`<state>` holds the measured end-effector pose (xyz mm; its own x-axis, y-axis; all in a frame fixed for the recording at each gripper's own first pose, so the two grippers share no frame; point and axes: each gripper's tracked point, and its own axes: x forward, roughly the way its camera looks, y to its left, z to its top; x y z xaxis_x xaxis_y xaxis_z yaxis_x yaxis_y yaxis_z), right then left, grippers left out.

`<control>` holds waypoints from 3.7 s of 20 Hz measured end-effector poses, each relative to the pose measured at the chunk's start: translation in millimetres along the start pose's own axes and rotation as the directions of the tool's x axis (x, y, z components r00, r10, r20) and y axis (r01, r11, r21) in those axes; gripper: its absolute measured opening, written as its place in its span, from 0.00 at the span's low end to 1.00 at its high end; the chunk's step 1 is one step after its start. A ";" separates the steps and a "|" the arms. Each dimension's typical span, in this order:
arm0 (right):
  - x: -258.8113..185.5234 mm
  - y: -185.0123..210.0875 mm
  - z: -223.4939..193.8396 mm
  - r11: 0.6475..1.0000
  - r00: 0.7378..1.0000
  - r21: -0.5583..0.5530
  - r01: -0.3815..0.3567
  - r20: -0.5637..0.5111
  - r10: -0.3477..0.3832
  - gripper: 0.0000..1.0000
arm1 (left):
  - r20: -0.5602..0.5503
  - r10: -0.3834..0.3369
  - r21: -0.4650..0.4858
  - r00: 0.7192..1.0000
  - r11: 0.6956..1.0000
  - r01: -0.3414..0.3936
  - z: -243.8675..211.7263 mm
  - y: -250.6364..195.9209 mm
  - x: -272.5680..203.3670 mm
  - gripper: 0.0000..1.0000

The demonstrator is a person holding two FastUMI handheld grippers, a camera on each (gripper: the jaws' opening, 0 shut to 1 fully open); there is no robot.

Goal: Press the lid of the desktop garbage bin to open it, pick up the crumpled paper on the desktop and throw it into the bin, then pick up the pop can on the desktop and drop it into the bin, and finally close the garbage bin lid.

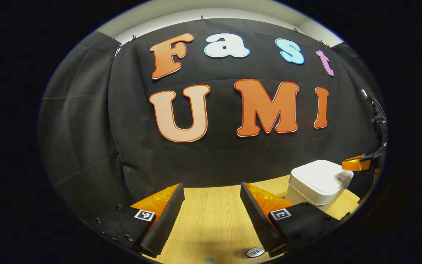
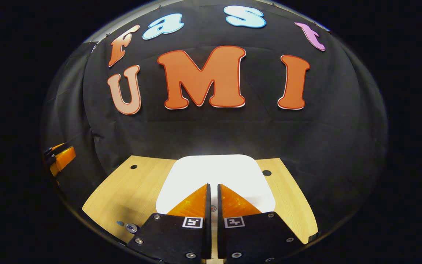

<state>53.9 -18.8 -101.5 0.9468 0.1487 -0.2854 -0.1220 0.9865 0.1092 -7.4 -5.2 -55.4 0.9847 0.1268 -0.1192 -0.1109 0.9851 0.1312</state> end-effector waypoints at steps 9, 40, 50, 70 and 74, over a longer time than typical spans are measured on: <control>4.3 -4.5 -25.3 0.998 0.998 -0.056 0.042 -0.044 -0.045 0.06 | -0.048 -0.006 0.019 0.999 1.000 0.007 -12.7 -9.2 6.8 0.99; -33.0 130.1 9.9 0.949 0.938 -0.171 -0.264 0.183 0.294 0.75 | -0.304 -0.050 -0.085 0.951 0.996 0.025 -122.8 36.5 18.4 1.00; -21.8 188.6 -70.4 0.875 0.894 -0.204 -0.438 0.003 0.448 0.86 | -0.517 -0.093 -0.103 0.851 0.994 0.047 -221.4 35.1 -5.4 1.00; -11.5 235.3 -184.9 0.776 0.806 -0.243 -0.583 -0.299 0.511 0.91 | -0.694 -0.151 -0.089 0.704 0.988 0.124 -336.7 13.0 -33.9 0.96; -1.7 253.4 -188.7 0.744 0.780 -0.259 -0.616 -0.336 0.528 0.91 | -0.705 -0.155 -0.062 0.692 0.985 0.158 -357.5 10.9 -35.3 1.00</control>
<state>-34.8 243.9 -253.1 0.5738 0.6600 -0.4849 -0.7510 0.6602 0.0099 -91.3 42.5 -401.6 0.6038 0.0163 -0.7970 0.0381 0.9981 0.0494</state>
